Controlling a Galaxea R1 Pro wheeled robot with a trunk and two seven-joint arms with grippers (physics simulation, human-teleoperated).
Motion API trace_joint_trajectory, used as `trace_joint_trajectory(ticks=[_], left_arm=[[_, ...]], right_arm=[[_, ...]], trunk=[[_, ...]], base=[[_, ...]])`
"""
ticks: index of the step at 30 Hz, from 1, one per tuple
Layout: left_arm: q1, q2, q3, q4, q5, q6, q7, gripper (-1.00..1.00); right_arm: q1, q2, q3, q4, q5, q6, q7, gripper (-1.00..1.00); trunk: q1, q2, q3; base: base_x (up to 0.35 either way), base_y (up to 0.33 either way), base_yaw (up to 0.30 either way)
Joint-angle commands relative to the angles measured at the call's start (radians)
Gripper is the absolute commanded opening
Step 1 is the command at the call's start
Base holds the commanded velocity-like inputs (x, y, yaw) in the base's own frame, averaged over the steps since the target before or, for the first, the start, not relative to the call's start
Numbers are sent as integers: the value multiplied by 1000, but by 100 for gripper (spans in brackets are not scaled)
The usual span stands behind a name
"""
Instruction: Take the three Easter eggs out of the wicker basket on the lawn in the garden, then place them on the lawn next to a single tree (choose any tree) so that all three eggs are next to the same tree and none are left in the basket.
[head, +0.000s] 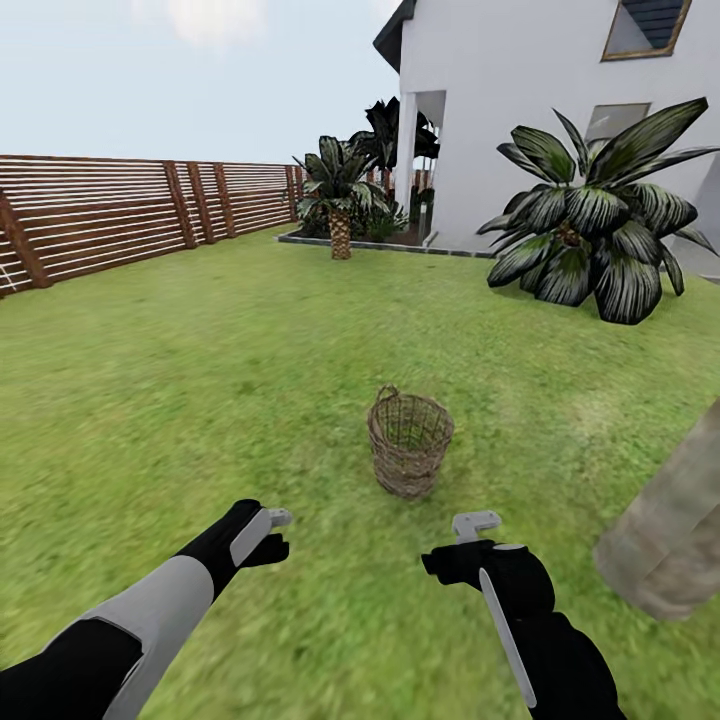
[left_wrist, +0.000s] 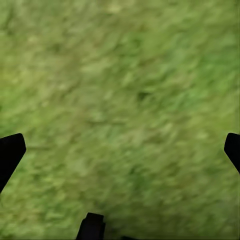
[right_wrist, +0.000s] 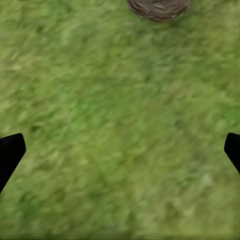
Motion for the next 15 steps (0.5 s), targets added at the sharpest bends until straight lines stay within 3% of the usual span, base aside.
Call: trace_joint_trajectory(ticks=[1,12,15], left_arm=[[-1,1,-7,-1,11,2,8,100],[-1,1,-7,-1,11,2,8,100],[-1,1,-7,-2,11,2,8,100]], right_arm=[[-1,0,0,-1,10,5,7,100],[-1,0,0,-1,10,5,7,100],[-1,0,1,-1,9,5,7,100]], trunk=[[-4,7,2],[-46,84,37],[-46,84,37]], base=[[0,0,3],[0,0,1],[0,0,0]])
